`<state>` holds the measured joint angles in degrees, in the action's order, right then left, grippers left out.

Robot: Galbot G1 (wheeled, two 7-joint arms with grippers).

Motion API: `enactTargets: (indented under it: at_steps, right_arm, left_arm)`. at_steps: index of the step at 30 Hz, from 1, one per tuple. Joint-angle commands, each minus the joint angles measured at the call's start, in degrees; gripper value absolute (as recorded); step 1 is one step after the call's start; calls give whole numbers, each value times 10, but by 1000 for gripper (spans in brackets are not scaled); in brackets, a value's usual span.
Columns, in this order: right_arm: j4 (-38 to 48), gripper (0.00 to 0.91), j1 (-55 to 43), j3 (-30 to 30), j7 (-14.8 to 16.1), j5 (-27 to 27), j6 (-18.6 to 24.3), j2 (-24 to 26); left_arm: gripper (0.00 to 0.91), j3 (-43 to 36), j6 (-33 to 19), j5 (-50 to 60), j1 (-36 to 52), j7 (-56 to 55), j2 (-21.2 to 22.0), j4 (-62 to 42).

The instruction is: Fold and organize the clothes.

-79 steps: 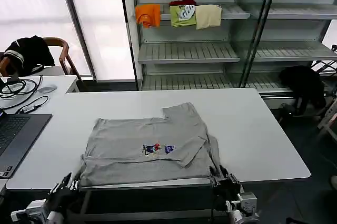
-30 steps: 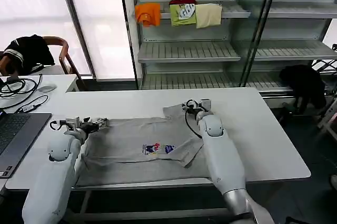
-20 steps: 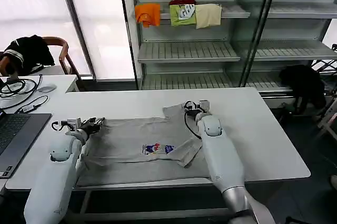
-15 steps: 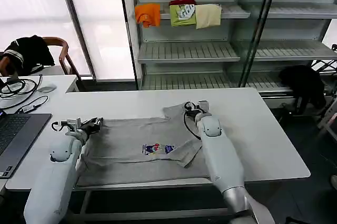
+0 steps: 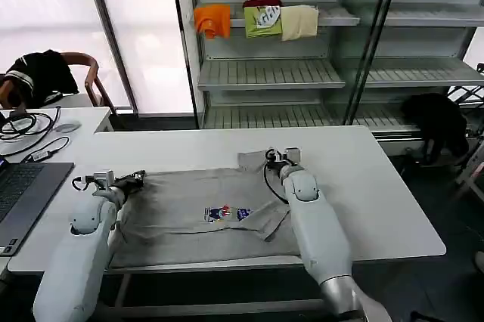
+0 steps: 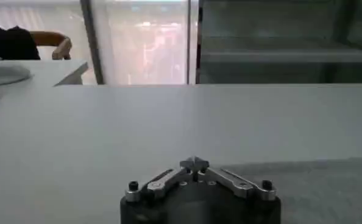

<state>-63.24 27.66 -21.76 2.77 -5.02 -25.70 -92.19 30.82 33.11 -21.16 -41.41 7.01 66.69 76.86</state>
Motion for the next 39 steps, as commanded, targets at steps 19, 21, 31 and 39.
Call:
enactTargets:
  at_steps: [19,21,31,39]
  right_arm:
    - [-435,0,276,1,-10,-73,-75,63]
    - [-453,0,301,-1,-9,-72,-75,68]
    - [-516,0,382,-14,-3,-58,-75,76]
    - [-533,0,408,-14,3,-45,-75,71]
  left_arm:
    - [0,64,0,-144,-178,-1,-22,248]
    - [0,73,0,-151,-194,3,-23,259]
    - [0,129,0,-182,-263,23,-39,296]
    - [0,155,0,-183,-310,47,-47,314]
